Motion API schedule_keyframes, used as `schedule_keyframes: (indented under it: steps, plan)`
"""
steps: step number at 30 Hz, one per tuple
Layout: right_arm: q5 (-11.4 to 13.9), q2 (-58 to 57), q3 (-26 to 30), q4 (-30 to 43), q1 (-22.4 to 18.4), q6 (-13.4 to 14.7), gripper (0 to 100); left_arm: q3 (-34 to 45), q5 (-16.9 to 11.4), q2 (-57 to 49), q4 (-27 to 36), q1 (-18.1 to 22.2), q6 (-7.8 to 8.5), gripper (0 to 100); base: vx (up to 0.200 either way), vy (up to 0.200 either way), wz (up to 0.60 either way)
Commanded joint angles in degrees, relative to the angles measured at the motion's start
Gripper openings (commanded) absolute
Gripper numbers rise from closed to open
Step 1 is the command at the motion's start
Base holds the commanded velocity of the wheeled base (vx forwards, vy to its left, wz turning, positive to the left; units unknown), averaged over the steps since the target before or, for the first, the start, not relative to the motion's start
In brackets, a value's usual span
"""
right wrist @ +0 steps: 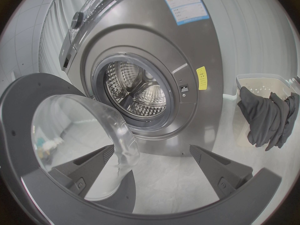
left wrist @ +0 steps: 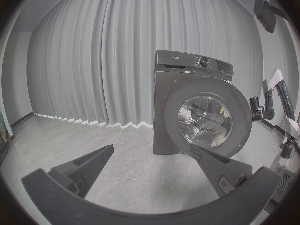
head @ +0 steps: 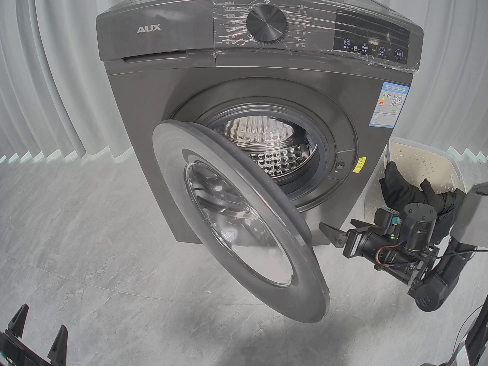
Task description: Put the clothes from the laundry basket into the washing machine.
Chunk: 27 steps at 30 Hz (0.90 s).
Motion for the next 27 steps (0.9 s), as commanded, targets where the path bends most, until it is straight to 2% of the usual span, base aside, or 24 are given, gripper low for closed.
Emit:
schedule_keyframes:
  steps: [1, 5, 14, 23, 27]
  plan:
    - [-0.14, 8.70, -3.98, -1.24, 0.51, -0.14, 100, 0.92, 0.00, -0.92, 0.00, 0.00, -0.04, 100, 0.000, 0.000, 0.00]
    - [-0.14, 10.19, -3.72, -2.47, 0.95, -0.14, 100, 0.92, 0.00, -0.92, 0.00, -0.09, 0.05, 100, 0.000, 0.000, 0.00]
    - [-0.05, 9.49, 0.85, -5.90, 7.01, -0.58, 100, 0.92, 0.00, -0.92, 0.00, 0.00, 0.05, 100, 0.000, 0.000, 0.00]
    - [-0.14, 9.93, -2.31, -5.90, 6.75, -0.49, 100, 0.92, -0.09, -0.92, 0.00, 0.00, 0.05, 100, 0.000, 0.000, 0.00]
    - [-0.05, 9.93, -3.36, -5.81, 7.72, -0.40, 100, 0.92, -0.09, -0.92, 0.00, -0.09, 0.05, 100, -0.200, 0.000, 0.00]
